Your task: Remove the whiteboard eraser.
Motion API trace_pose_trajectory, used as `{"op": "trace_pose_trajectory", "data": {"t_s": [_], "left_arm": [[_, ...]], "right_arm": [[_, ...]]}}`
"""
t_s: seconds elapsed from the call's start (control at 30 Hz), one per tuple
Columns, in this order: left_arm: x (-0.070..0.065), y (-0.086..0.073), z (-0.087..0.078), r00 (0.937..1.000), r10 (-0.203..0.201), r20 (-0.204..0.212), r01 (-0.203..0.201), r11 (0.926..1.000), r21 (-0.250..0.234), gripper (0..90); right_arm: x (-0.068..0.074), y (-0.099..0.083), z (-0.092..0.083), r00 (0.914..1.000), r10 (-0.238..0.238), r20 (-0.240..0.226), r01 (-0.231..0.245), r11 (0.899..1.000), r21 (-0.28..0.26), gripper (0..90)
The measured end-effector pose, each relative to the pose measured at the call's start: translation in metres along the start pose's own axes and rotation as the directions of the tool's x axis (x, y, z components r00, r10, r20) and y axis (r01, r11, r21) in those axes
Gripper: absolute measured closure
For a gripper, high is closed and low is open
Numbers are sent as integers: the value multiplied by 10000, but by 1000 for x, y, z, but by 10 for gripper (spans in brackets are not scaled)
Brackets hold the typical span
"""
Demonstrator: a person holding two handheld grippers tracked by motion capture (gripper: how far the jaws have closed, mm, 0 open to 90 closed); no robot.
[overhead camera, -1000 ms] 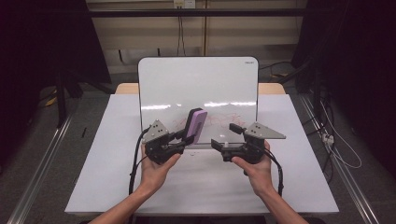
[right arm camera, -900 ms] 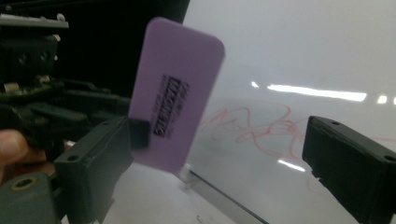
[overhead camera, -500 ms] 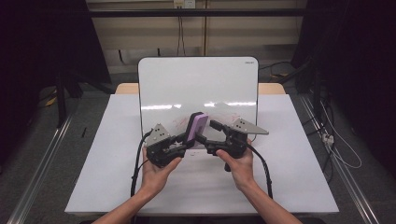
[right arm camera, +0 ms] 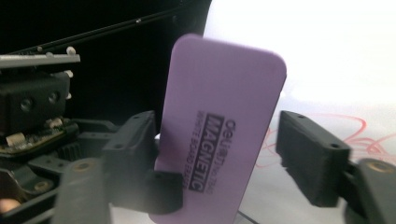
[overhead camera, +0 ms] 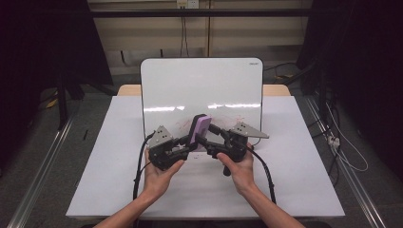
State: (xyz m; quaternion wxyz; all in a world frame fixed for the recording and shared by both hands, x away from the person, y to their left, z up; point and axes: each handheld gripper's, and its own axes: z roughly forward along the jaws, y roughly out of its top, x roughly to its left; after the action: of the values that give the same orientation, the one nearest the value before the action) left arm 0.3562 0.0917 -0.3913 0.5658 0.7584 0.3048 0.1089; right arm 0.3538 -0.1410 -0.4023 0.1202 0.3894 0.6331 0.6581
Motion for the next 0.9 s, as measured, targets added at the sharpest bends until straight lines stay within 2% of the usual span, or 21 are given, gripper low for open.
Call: {"op": "trace_pose_trajectory", "data": {"t_s": [0.13, 0.57, 0.6, 0.7, 0.73, 0.83, 0.9], "left_arm": [[0, -2, 1, 10000, 21, 12, -21, 10000, 81, 636], [0, -4, 3, 9998, 168, 64, -169, 9998, 145, 620], [0, -4, 3, 9998, 188, 26, -188, 9996, 213, 589], [1, -7, 4, 9997, 248, 78, -251, 9990, 373, 570], [0, -8, 3, 9997, 233, 1, -233, 9989, 412, 518], [2, -11, 0, 9994, 292, -167, -285, 9986, 442, 470], [3, -12, -1, 9992, 208, -348, -190, 9986, 495, 392]], "right_arm": [[1, -4, 3, 9997, 207, 100, -207, 9998, -39, 376], [5, -4, 1, 9994, 6, 334, -5, 10000, -28, 398], [5, -4, 0, 9990, -114, 441, 116, 9999, -56, 400], [3, -3, -1, 9987, -78, 512, 79, 10000, -21, 402], [2, -2, -2, 9980, -151, 609, 151, 9999, -10, 402], [-2, 0, -5, 9965, -155, 820, 154, 9999, 27, 404], [-4, 2, -7, 9953, -277, 928, 271, 9996, 76, 404]]}}
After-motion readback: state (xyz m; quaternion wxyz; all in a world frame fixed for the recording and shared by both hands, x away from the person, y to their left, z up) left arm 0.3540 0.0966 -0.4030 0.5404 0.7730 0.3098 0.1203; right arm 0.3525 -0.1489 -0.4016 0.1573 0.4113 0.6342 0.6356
